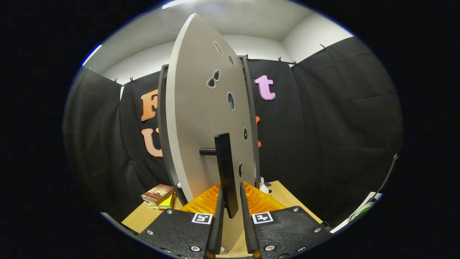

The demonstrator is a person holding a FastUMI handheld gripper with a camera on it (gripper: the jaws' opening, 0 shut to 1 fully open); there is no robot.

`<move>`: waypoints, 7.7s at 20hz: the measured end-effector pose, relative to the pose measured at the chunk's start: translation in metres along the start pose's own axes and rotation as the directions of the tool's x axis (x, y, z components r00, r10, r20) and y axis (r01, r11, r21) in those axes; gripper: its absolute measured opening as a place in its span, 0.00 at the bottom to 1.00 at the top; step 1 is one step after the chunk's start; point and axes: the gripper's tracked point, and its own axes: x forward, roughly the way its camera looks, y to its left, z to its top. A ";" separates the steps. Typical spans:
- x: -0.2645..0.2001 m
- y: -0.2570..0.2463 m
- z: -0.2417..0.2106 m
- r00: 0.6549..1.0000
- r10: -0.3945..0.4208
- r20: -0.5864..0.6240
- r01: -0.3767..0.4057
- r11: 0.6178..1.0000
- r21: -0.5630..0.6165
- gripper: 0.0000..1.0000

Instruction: Open the shoe cabinet door, grab the shoes and put them into the shoe cabinet, then close the shoe cabinet door.

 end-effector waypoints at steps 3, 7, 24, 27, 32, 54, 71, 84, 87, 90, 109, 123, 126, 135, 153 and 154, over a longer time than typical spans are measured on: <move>-0.002 -0.007 0.002 1.000 -0.015 0.012 0.015 1.000 -0.014 0.26; 0.001 -0.016 0.006 0.999 -0.032 0.029 0.033 0.999 -0.013 0.26; 0.002 -0.048 0.010 0.994 -0.103 0.048 0.103 0.995 -0.002 0.17; 0.002 -0.055 0.011 0.993 -0.110 0.050 0.110 0.994 0.010 0.15; 0.003 -0.060 0.011 0.994 -0.095 0.052 0.096 0.995 -0.004 0.15; -0.001 -0.079 0.017 0.992 -0.101 0.077 0.102 0.995 -0.007 0.17; -0.023 -0.080 0.030 0.986 -0.127 0.109 0.131 0.991 -0.026 0.17; -0.040 0.002 0.028 0.993 -0.067 0.102 0.072 0.996 -0.054 0.42; -0.039 0.034 0.027 0.994 -0.030 0.108 0.036 0.998 -0.054 0.61; -0.031 0.062 0.022 0.995 0.001 0.102 0.003 0.999 -0.045 0.77; 0.036 0.163 -0.095 0.992 0.047 -0.116 -0.052 0.998 -0.038 0.93; 0.071 0.159 -0.288 0.884 0.013 -0.467 0.013 0.999 0.053 0.93; 0.074 0.158 -0.331 0.843 0.012 -0.538 0.017 0.999 0.049 0.94; 0.073 0.148 -0.433 0.716 0.004 -0.698 0.045 0.998 0.052 0.94; 0.073 0.143 -0.490 0.605 0.001 -0.796 0.059 0.997 0.046 0.00; 0.073 0.143 -0.490 0.604 0.002 -0.797 0.057 0.997 0.045 0.00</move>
